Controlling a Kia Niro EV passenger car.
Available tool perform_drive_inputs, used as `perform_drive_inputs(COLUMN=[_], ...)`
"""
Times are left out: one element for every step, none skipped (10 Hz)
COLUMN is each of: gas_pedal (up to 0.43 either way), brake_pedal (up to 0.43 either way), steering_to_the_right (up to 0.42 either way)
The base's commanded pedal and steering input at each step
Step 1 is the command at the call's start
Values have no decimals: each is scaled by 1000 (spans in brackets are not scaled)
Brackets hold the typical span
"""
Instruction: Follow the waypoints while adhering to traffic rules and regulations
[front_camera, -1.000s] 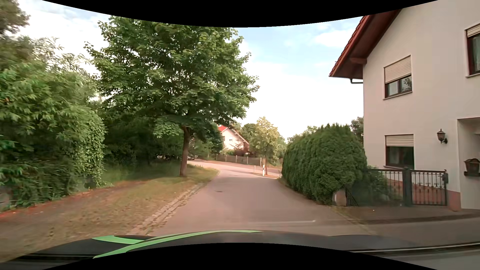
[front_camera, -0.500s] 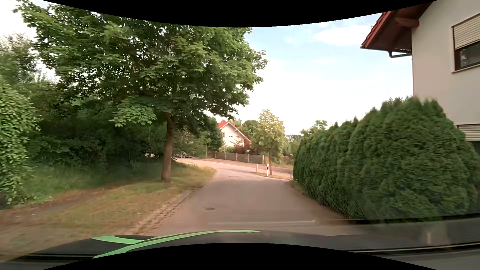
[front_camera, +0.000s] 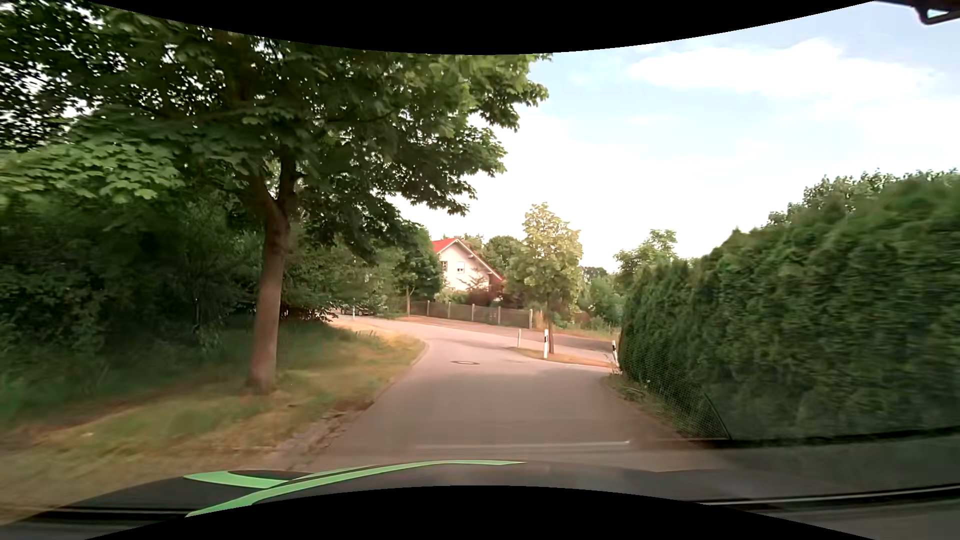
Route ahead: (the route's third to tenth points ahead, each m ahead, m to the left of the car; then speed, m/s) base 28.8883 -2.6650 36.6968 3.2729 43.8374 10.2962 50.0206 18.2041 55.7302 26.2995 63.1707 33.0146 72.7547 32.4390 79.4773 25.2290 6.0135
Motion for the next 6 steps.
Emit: perform_drive_inputs(gas_pedal=[0, 0, 0, 0, 0, 0], brake_pedal=[61, 61, 61, 73, 79, 79], steering_to_the_right=[-1, 0, -1, -2, -7, -9])
